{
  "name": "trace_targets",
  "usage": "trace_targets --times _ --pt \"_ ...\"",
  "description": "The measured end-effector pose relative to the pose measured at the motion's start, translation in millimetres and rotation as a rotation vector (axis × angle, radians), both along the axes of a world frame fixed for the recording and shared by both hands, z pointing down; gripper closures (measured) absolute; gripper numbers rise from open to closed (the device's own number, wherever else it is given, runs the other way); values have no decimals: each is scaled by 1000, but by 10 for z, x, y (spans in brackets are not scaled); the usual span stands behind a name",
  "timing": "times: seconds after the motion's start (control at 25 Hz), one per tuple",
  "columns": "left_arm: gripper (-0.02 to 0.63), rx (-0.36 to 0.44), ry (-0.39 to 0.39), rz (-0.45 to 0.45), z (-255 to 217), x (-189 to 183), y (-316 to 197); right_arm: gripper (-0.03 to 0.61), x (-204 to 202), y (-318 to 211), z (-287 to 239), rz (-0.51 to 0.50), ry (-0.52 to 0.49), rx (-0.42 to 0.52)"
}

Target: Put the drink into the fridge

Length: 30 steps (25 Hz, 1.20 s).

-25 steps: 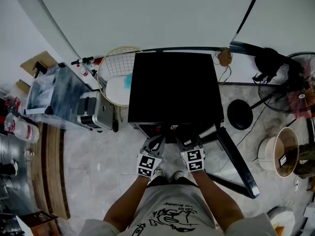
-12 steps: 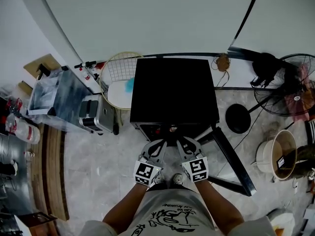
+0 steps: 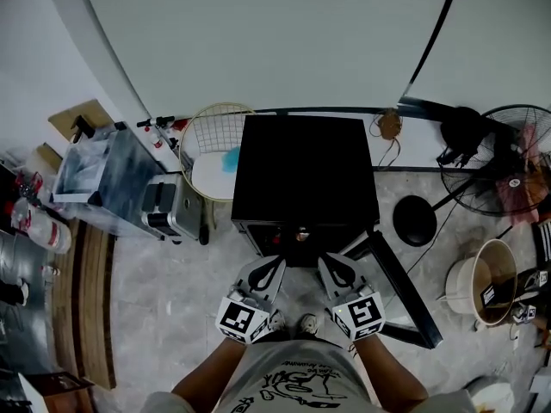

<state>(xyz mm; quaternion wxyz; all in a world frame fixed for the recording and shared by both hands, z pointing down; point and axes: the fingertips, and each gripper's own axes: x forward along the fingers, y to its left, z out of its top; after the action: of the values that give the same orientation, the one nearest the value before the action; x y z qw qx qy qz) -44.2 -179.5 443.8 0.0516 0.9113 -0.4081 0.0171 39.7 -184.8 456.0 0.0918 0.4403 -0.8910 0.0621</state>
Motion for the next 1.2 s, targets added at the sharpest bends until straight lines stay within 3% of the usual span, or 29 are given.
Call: trace_targets --times 0.2,0.52,1.2 --pt "594 0 -5 16 -299 -29 67 571 -29 99 -294 -37 -32 -5" --pt "594 26 21 33 -777 5 161 571 -79 189 -799 -83 2 44" --pt "594 18 9 50 -1264 -65 364 572 -243 344 -1549 -123 -4 117"
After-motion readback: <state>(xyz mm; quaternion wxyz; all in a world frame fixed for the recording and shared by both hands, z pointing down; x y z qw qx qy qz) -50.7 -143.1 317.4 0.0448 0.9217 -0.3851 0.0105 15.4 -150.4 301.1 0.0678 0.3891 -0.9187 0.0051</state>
